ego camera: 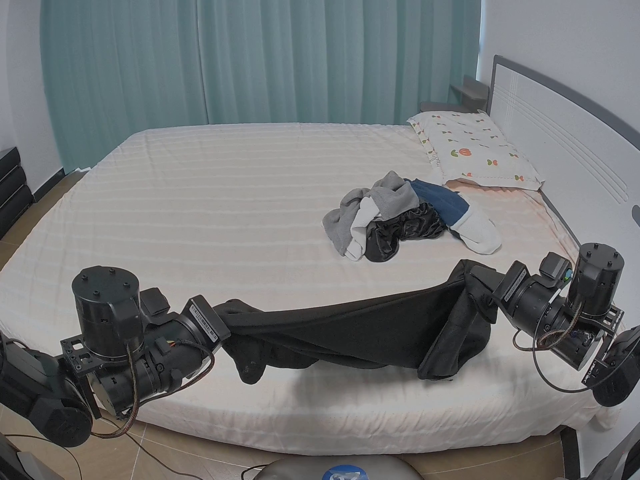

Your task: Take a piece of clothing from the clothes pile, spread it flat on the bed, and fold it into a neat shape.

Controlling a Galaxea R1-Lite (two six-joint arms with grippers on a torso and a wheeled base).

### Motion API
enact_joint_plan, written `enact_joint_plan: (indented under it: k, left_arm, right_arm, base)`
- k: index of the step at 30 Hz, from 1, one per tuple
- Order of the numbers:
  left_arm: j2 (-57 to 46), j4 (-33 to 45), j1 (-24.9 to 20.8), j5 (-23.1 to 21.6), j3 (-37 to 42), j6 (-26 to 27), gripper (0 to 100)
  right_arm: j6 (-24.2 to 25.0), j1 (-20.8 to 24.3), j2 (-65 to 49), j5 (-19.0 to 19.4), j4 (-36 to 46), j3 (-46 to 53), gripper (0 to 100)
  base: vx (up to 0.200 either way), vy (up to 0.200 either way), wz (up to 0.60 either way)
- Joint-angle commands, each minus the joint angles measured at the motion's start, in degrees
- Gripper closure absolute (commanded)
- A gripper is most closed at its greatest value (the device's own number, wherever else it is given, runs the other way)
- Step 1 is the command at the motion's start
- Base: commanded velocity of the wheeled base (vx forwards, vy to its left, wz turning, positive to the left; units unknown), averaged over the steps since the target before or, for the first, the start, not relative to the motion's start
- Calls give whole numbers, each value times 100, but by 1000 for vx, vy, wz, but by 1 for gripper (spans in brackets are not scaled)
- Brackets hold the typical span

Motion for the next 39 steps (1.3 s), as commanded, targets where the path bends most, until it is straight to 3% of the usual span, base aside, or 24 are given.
enact_joint_plan:
  k: [1,8,18,39]
  left_arm:
    - [-5,2,7,2,-9,-2,100]
    - [-14,2,7,37,-9,33,100]
    - [-154,11,24,63,0,130,100]
    - [-119,37,24,274,9,341,100]
  right_arm:
    - [-9,-3,94,-70,-92,-4,100]
    - [-61,6,393,-377,-620,14,100]
    - [-79,-29,428,-369,-1033,58,100]
    - [-53,-38,428,-360,-1050,49,100]
  base:
    - [0,200,0]
    - [0,200,0]
    - [0,200,0]
    - [0,200,0]
